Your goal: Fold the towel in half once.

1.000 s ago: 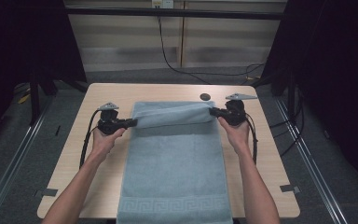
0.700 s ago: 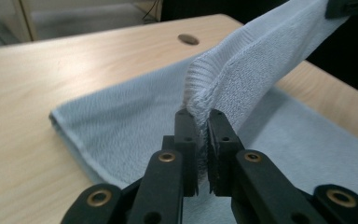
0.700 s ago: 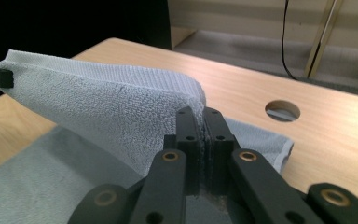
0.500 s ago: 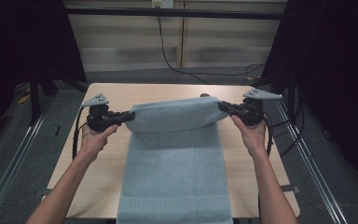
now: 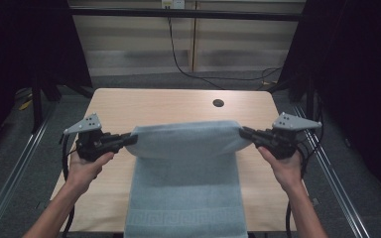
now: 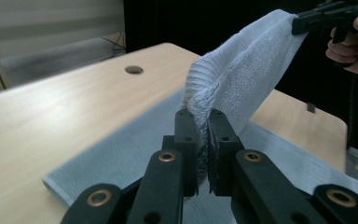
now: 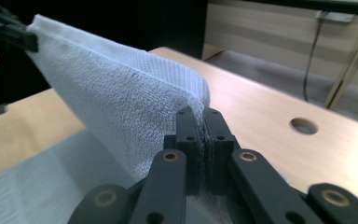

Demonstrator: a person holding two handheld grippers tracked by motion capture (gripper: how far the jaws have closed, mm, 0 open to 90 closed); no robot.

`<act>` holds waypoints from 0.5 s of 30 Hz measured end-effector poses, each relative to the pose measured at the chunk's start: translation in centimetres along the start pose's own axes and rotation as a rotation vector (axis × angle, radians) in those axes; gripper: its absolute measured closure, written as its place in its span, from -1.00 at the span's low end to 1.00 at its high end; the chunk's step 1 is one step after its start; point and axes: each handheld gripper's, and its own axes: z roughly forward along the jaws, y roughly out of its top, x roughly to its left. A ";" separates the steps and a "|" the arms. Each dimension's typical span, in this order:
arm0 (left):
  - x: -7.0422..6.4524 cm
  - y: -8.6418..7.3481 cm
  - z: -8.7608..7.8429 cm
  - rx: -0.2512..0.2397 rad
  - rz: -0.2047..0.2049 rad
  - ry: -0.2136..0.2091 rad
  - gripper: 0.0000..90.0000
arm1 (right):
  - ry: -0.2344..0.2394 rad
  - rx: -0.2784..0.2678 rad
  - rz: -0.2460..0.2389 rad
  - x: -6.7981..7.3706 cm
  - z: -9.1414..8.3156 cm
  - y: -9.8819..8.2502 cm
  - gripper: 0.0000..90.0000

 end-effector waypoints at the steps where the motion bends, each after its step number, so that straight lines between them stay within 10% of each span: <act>1: -0.7 -1.3 -0.5 0.016 0.011 0.007 0.88 | 0.012 0.008 0.004 0.6 -0.3 -0.7 0.93; 7: -1.6 -7.7 0.6 0.111 -0.051 -0.008 0.86 | 0.066 0.130 0.027 3.7 -0.5 -7.3 0.93; 15: -2.5 -11.5 1.0 0.199 -0.069 -0.036 0.81 | 0.097 0.226 0.077 4.6 -0.4 -11.9 0.90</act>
